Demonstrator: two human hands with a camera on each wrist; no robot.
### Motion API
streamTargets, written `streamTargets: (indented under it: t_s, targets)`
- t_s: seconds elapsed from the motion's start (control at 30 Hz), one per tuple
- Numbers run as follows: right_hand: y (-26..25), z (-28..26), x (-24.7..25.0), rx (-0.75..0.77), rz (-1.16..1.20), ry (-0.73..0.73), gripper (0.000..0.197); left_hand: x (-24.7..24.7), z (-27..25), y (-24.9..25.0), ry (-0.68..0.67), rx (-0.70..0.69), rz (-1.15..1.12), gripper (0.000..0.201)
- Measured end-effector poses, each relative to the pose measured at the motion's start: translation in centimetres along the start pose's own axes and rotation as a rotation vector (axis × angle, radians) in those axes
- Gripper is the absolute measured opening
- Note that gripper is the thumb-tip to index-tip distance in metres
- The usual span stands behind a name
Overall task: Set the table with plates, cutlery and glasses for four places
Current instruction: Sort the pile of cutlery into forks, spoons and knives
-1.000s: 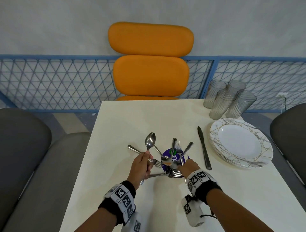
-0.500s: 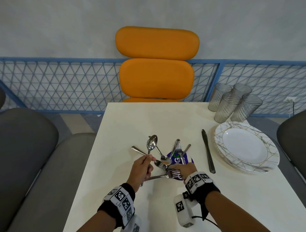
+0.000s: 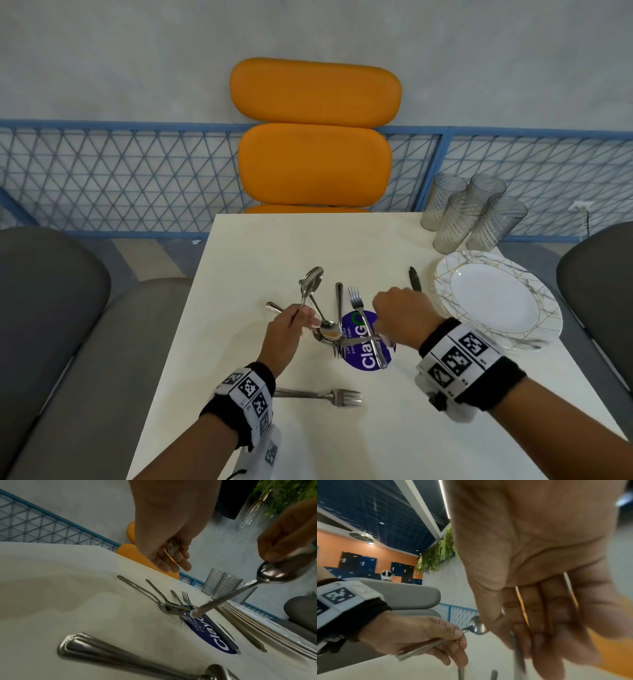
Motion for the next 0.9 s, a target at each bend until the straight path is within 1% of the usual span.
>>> streamTargets:
  t_s: [0.03,0.1,0.17,0.27,0.33,0.37,0.4,0.43,0.47,0.5,0.53,0.57,0.6,0.63,0.67,0.7,0.8,0.87,0.9]
  targets:
    - [-0.2,0.2,0.8,0.042,-0.058,0.015,0.011,-0.1,0.1,0.3,-0.002,-0.025,0.026,0.024]
    - [-0.3,1.1,1.7,0.126,-0.166,0.036,0.016,-0.1,0.1,0.8,-0.015,-0.059,0.079,0.025]
    - [-0.5,2.4,2.4,0.209,-0.24,0.107,0.016,-0.2,0.3,0.9,-0.045,-0.057,0.103,0.024]
    - [-1.3,4.7,2.8,0.31,-0.24,0.251,0.019,-0.4,0.2,0.8,-0.093,-0.004,0.112,0.026]
    - [-1.7,6.1,2.2,0.338,-0.183,0.331,0.025,-0.5,-0.2,0.7,-0.171,0.084,0.005,0.028]
    - [-1.8,6.8,1.6,0.344,-0.109,0.387,0.026,-0.4,-0.6,0.6,-0.209,0.131,-0.072,0.029]
    - [-1.7,7.3,0.8,0.329,0.013,0.474,0.025,-0.3,-0.8,0.4,-0.22,0.17,-0.13,0.029]
    - [-1.6,7.7,0.0,0.282,0.191,0.596,0.024,-0.1,-1.0,0.2,-0.207,0.205,-0.174,0.03]
    - [-1.4,7.9,-1.1,0.189,0.412,0.739,0.024,0.3,-1.1,-0.1,-0.188,0.236,-0.21,0.031]
    - [-1.2,8.1,-2.4,0.056,0.619,0.854,0.023,0.6,-1.0,-0.4,-0.166,0.258,-0.236,0.032]
    - [-1.0,8.5,-4.1,-0.104,0.794,0.891,0.021,1.0,-1.0,-0.8,-0.146,0.275,-0.254,0.033]
    - [-0.7,9.1,-6.2,-0.247,0.884,0.816,0.02,1.4,-1.0,-1.0,-0.133,0.286,-0.266,0.033]
    - [-0.7,9.6,-8.2,-0.367,0.914,0.648,0.022,1.7,-0.9,-1.2,-0.125,0.296,-0.275,0.033]
    - [-0.7,9.9,-10.1,-0.459,0.905,0.469,0.028,2.1,-0.9,-1.2,-0.12,0.302,-0.286,0.033]
    - [-0.9,9.9,-11.6,-0.525,0.877,0.328,0.035,2.4,-0.9,-1.3,-0.114,0.308,-0.299,0.033]
    - [-1.0,9.9,-12.8,-0.551,0.834,0.231,0.041,2.6,-0.9,-1.4,-0.111,0.315,-0.313,0.031]
    - [-1.7,9.9,-14.3,-0.465,0.604,0.028,0.053,3.0,-1.0,-1.5,-0.105,0.334,-0.339,0.028]
    - [-2.1,10.1,-14.8,-0.461,0.598,-0.042,0.059,2.9,-1.0,-1.6,-0.113,0.337,-0.35,0.026]
    - [-2.1,10.2,-15.1,-0.47,0.615,-0.028,0.055,2.8,-1.0,-1.6,-0.119,0.334,-0.356,0.024]
Point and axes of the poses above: each hand's wrist, its own z-axis towards the middle knuckle, its own x-axis out of the back of the hand, y = z × x, the point moved 2 cm from there along z, towards the middle knuckle, and after that the axes turned 14 degrees about x, right-handed, at the moved point
